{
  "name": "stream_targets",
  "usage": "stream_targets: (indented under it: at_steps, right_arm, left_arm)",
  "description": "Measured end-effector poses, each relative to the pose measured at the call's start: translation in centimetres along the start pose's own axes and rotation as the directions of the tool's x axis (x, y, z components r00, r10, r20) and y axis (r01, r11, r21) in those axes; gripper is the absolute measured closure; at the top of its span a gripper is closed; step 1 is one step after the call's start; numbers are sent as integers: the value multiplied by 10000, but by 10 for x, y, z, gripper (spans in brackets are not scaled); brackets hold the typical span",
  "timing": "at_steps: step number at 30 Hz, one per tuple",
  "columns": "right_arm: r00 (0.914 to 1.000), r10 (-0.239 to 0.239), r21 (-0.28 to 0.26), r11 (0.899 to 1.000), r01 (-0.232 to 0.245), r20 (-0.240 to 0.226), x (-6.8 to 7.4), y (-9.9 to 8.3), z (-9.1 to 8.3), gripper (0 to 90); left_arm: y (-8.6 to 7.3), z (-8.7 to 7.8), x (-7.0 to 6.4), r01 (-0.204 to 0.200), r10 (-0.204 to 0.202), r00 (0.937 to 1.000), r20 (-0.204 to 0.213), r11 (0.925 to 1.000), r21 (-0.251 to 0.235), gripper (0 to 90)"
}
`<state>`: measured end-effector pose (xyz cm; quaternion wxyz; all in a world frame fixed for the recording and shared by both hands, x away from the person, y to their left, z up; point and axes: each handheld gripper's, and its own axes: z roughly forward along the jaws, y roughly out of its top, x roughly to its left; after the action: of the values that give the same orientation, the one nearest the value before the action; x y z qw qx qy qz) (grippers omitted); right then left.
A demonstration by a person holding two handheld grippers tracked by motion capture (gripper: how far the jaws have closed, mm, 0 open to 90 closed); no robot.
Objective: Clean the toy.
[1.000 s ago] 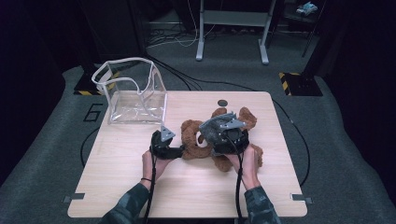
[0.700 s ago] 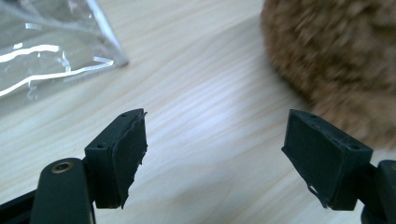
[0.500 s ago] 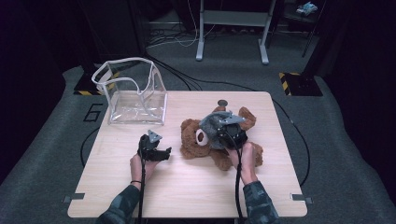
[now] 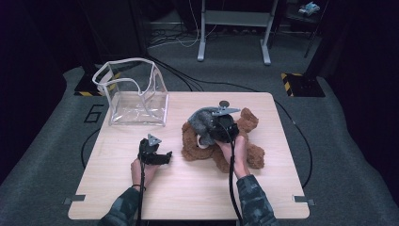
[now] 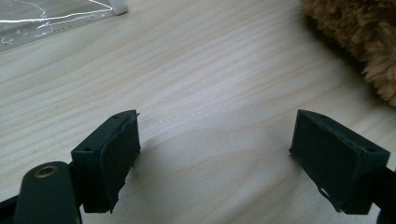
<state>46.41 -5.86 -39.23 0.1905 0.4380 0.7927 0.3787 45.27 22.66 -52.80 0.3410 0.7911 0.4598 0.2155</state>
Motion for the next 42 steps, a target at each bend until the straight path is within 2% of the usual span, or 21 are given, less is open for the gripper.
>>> stream_targets:
  at_steps: [3,6,9,14,23,26,31,35,37,39,42]
  right_arm:
    - [9988,71,-136,9999,-77,-477,3,2,-3,714]
    - [9970,-30,70,10000,35,-775,9,1,0,714]
    - [9945,-431,169,9988,449,-957,18,-2,3,713]
    - [9908,-674,437,9964,730,-1173,33,-10,6,712]
    - [9781,-1096,615,9906,1221,-1768,45,-33,7,712]
    - [9759,-1086,822,9886,1259,-1894,49,-40,10,712]
    - [9717,-1029,1433,9804,1351,-2126,54,-57,27,711]
    - [9704,-811,1917,9733,1263,-2275,57,-68,39,710]
    - [9673,-916,2133,9664,1437,-2365,57,-73,43,708]
    - [9667,-915,2139,9661,1443,-2389,58,-75,43,707]
    - [9663,-947,1923,9709,1428,-2394,57,-72,34,706]
  left_arm:
    - [0,1,-2,25,-25,10000,6,9999,-123,149]
    - [0,1,-1,-54,55,9999,84,9999,-111,146]
    - [0,1,-2,-74,75,9999,95,9999,-107,144]
    - [0,1,-2,-80,81,9999,81,9999,-109,143]
    - [0,1,-2,-29,30,10000,83,9999,-112,143]
    - [0,1,-2,-79,80,9999,79,9999,-72,143]
    - [0,1,-2,-75,76,9999,82,9999,-84,143]
    - [0,1,-2,-79,80,9999,63,9999,-121,143]
    - [0,1,-2,-78,79,9999,64,9999,-122,143]
    - [0,1,-2,-79,79,9999,65,9999,-121,143]
    - [0,1,-2,-23,24,10000,85,9999,-131,143]
